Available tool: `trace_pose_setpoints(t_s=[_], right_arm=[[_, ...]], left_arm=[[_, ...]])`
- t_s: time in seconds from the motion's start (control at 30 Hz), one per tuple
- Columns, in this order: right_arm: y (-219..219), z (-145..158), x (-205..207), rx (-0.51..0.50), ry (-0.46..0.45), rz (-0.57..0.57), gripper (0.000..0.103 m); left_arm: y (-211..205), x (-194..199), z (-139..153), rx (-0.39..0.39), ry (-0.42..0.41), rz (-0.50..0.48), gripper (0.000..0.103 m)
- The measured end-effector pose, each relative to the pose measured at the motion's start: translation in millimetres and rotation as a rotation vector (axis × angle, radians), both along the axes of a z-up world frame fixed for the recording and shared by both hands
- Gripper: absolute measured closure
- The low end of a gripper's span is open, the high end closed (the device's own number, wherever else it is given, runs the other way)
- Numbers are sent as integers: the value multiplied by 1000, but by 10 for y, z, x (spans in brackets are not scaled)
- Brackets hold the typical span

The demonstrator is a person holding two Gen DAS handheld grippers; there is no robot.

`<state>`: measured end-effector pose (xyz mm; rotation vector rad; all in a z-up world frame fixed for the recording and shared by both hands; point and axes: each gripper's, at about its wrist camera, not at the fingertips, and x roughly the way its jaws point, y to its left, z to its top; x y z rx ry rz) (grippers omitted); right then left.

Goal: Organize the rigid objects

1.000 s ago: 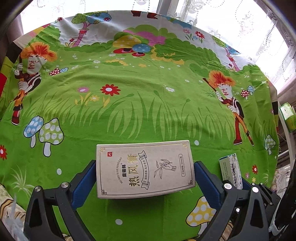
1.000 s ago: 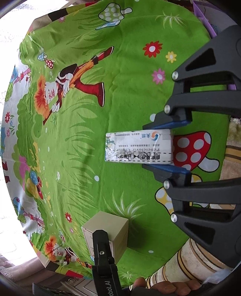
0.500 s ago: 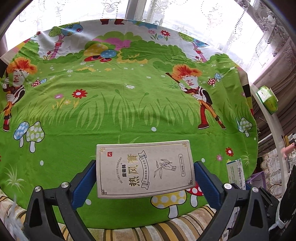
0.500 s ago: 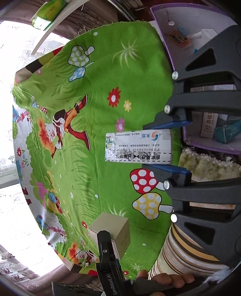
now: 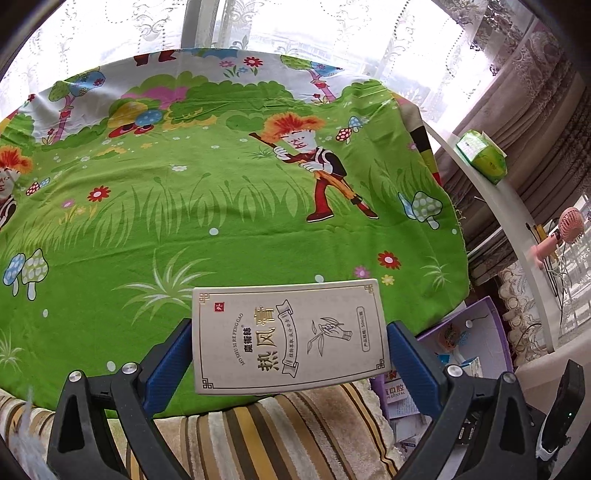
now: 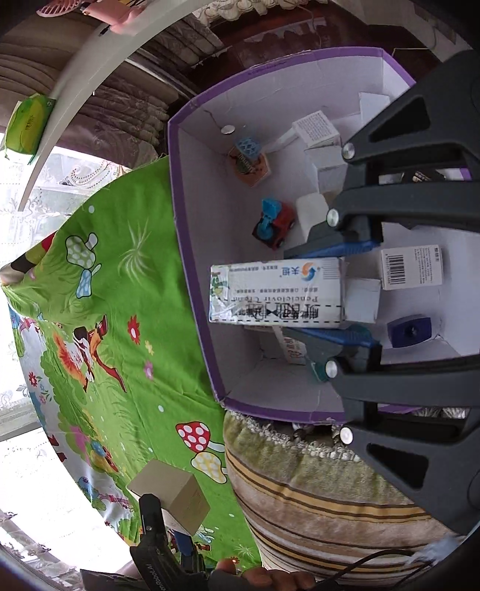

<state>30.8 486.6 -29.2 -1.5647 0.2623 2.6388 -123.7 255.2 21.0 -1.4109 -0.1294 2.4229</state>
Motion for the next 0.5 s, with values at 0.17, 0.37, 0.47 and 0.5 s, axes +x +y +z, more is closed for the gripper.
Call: trace_pose_setpoints(t_s=[0.17, 0.37, 0.47, 0.5], right_arm=[[24, -169, 220, -15, -58, 4, 66], [101, -264, 387, -21, -94, -15, 63], [171, -210, 450, -8, -77, -36, 46], [203, -179, 464, -5, -67, -47, 43]], left_arm=[[219, 189, 64, 14, 6, -60, 2], [525, 467, 133, 29, 13, -169, 2], [675, 612, 146, 29, 14, -225, 2], [724, 659, 144, 27, 13, -242, 2]])
